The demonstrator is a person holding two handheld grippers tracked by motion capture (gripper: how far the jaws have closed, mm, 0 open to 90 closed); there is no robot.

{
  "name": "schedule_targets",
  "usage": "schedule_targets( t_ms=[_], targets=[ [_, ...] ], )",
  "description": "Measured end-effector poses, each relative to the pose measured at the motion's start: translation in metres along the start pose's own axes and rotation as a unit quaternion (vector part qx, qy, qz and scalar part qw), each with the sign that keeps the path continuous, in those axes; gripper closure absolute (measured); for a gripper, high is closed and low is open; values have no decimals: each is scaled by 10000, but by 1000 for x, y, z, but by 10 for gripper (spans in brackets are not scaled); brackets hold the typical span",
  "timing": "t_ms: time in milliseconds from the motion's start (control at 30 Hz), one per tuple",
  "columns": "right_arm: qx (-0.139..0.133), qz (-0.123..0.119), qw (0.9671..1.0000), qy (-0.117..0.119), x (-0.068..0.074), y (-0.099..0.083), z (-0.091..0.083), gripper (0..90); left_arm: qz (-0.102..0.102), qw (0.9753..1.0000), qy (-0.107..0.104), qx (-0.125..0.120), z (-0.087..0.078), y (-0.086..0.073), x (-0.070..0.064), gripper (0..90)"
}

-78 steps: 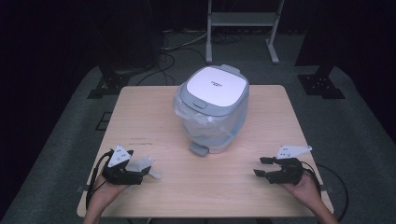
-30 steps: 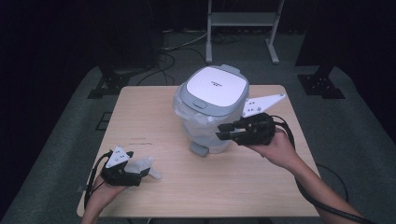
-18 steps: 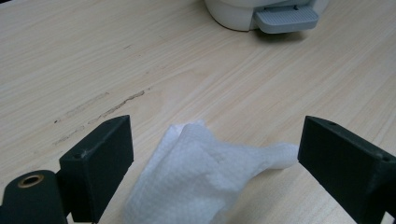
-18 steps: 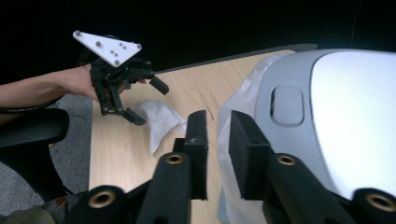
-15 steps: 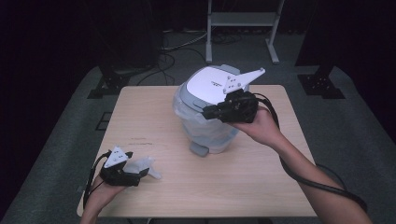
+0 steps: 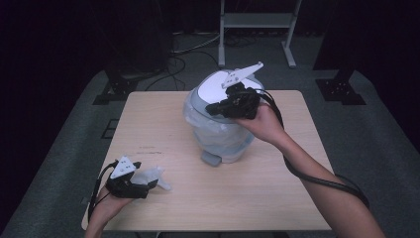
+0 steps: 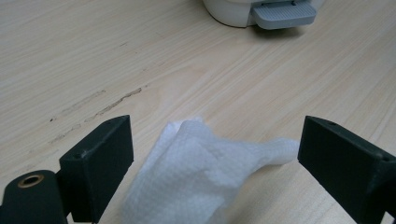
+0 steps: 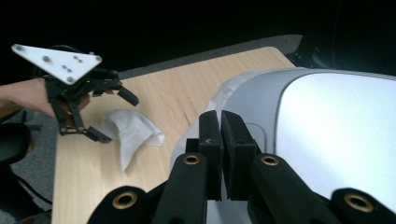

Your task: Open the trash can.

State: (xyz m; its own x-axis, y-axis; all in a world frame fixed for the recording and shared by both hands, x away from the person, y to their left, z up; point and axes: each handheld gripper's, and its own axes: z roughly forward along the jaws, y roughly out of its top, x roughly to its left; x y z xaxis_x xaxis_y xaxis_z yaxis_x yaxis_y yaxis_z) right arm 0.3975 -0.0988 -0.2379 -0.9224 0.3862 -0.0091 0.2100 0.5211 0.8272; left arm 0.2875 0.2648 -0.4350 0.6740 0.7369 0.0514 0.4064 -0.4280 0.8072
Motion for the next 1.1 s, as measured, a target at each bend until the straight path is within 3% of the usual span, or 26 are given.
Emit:
schedule_targets(
  t_ms=[267,400,533,633,733,867,1100],
  targets=[
    [111,52,9995,-303,-5,-1,4,898,-31,10000,9,-11,-1,-2,1,96],
    [96,33,9997,-223,-3,-3,7,899,-15,10000,-14,19,0,-2,0,95],
    [86,-100,9993,-351,2,-1,10,898,5,10000,-13,32,-1,-2,0,96],
    [-20,-196,9988,-441,7,-1,4,863,9,10000,-14,9,-2,-2,0,96],
    [-157,-215,9990,-365,13,-6,-4,826,25,10000,5,22,-3,-2,0,96],
    [-317,-40,9991,-275,15,-22,-19,753,-5,10000,12,29,-3,-3,0,96],
    [-498,166,9983,-256,16,-46,-42,708,31,9999,9,120,-1,-4,-1,96]
  ],
)
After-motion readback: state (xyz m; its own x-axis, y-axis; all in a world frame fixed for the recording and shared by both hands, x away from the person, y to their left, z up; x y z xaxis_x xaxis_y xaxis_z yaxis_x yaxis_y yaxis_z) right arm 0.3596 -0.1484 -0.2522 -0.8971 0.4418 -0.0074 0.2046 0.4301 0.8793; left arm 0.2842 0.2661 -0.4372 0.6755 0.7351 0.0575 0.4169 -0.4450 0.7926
